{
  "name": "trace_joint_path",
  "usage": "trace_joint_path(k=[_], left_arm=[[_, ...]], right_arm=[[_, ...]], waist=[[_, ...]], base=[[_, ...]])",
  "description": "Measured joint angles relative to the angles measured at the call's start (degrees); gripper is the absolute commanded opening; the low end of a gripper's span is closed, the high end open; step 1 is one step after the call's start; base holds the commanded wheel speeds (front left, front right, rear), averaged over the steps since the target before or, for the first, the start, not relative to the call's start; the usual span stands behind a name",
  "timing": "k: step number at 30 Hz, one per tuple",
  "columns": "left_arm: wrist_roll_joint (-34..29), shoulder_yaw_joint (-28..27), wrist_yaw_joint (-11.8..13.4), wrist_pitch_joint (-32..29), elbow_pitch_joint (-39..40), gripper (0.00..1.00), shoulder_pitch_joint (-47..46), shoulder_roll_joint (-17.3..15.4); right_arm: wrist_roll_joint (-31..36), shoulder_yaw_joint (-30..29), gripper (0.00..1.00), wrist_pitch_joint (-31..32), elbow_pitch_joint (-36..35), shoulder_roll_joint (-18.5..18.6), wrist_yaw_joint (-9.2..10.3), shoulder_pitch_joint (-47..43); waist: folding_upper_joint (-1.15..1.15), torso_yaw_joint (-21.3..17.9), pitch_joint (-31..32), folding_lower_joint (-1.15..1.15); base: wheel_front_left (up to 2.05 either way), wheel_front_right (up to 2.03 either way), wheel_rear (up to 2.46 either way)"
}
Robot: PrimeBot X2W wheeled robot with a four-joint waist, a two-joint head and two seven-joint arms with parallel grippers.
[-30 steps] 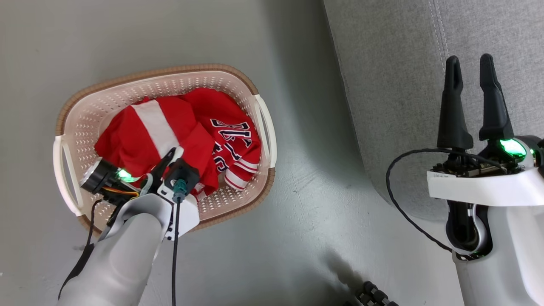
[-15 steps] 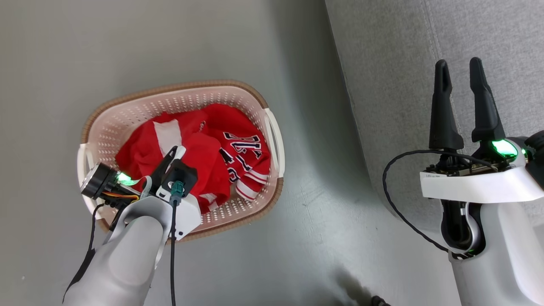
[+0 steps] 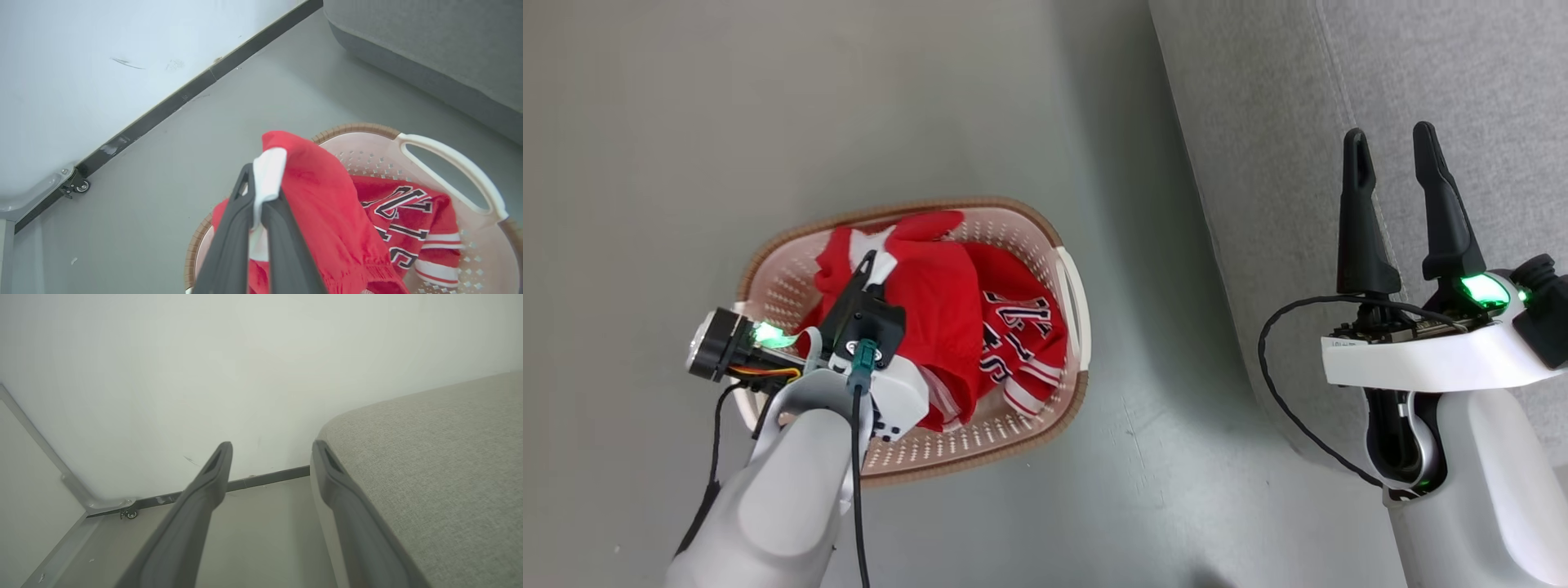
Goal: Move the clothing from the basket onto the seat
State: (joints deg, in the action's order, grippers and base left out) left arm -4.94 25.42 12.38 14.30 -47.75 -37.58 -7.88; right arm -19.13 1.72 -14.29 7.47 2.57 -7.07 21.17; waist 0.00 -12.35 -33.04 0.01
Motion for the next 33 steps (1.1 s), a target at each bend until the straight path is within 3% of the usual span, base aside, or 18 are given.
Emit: trace_joint_path(k=[33], left_arm=[[7.3, -3.1, 0.8, 0.1, 23.3, 0.0, 15.1, -0.6]], right_arm=[[4.3, 0.1, 1.0, 0.0, 4.8, 0.6, 0.0, -6.8]], waist=[[0.0, 6.6, 19.5, 0.0]], base=[[0.0, 0.0, 0.0]])
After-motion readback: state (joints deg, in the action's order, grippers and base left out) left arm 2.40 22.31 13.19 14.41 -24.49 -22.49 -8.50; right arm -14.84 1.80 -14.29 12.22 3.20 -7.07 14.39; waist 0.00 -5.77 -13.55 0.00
